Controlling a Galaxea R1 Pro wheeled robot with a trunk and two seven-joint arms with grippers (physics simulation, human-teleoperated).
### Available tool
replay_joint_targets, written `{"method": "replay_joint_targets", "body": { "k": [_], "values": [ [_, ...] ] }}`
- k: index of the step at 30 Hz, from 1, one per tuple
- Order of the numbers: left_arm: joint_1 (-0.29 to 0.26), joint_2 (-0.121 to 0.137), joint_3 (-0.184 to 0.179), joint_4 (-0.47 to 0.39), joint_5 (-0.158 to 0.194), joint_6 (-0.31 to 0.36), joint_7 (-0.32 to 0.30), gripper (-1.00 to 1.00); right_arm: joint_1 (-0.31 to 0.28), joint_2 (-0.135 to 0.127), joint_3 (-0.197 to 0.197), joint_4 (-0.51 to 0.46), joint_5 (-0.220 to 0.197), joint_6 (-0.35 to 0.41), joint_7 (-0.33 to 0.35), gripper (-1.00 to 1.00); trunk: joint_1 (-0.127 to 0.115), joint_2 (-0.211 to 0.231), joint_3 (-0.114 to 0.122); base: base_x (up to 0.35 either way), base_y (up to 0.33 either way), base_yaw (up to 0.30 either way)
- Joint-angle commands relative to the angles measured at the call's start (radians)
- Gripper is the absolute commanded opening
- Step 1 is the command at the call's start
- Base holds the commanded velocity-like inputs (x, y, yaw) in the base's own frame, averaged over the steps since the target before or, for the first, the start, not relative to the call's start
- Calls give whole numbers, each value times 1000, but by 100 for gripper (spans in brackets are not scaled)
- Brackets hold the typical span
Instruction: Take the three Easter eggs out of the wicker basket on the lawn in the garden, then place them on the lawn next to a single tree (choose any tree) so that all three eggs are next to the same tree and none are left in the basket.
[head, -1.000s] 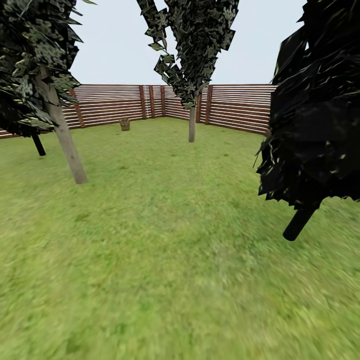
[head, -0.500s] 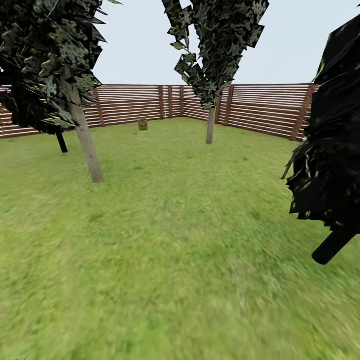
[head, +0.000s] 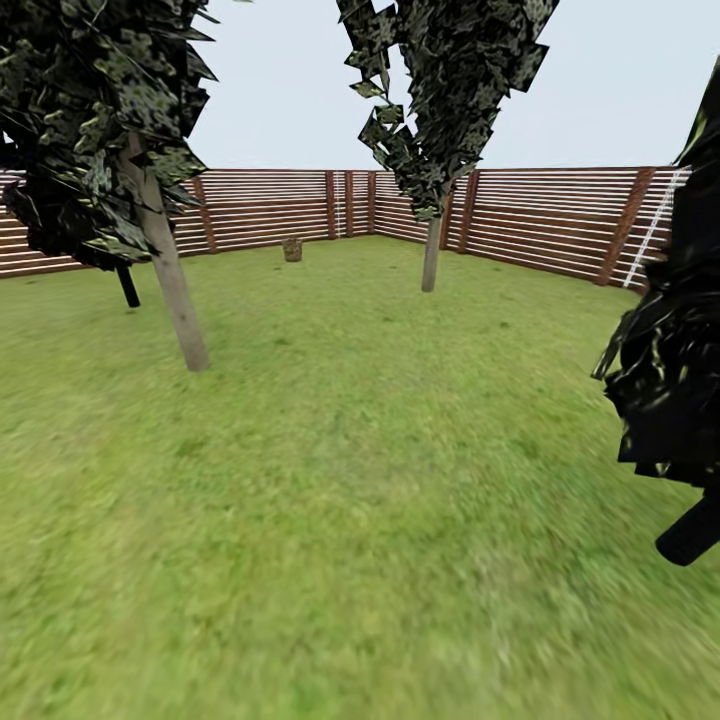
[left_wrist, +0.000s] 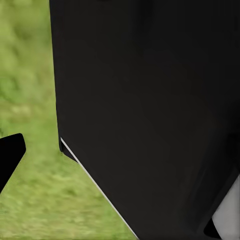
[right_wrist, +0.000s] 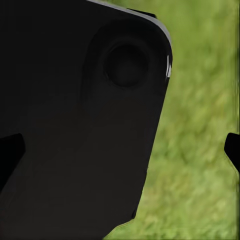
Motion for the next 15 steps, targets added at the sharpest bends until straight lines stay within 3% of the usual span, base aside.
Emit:
{"method": "replay_joint_targets", "body": {
  "k": [1,15],
  "values": [
    [0,0,8,-1,0,1,1,100,-1,-3,4,0,7,-2,-1,100,1,0,-1,331,0,0],
    [0,0,8,-1,0,1,1,100,-1,0,5,0,7,-2,-1,100,1,0,-1,331,0,0]
  ]
}}
